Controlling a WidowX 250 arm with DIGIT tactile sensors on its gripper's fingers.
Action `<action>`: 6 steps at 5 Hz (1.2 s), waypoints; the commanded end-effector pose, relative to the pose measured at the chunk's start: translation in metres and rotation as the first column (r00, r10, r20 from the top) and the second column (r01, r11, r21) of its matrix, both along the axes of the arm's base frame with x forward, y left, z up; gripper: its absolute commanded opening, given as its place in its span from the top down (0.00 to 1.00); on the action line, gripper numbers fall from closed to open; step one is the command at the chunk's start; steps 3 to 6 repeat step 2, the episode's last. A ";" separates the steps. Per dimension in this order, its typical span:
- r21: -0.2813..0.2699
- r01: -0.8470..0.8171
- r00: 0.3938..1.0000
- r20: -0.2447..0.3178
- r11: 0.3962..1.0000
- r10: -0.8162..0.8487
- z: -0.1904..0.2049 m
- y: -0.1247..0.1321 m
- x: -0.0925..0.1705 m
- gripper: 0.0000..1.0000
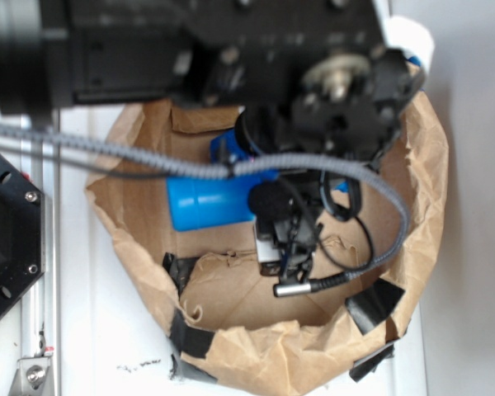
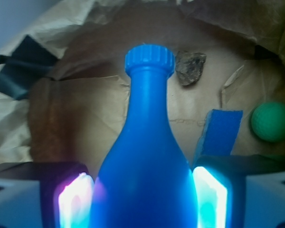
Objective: Grab the blue bottle.
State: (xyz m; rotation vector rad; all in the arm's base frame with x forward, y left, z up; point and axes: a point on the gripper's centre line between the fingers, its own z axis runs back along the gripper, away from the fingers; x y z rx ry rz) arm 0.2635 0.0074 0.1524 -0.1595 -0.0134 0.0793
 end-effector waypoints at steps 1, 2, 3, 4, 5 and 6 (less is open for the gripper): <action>0.016 -0.030 0.993 0.114 0.999 0.028 0.007 0.002 0.010 1.00; 0.021 -0.032 0.992 0.119 0.999 0.029 0.006 0.002 0.008 1.00; 0.021 -0.032 0.992 0.119 0.999 0.029 0.006 0.002 0.008 1.00; 0.021 -0.032 0.992 0.119 0.999 0.029 0.006 0.002 0.008 1.00; 0.021 -0.032 0.992 0.119 0.999 0.029 0.006 0.002 0.008 1.00; 0.021 -0.032 0.992 0.119 0.999 0.029 0.006 0.002 0.008 1.00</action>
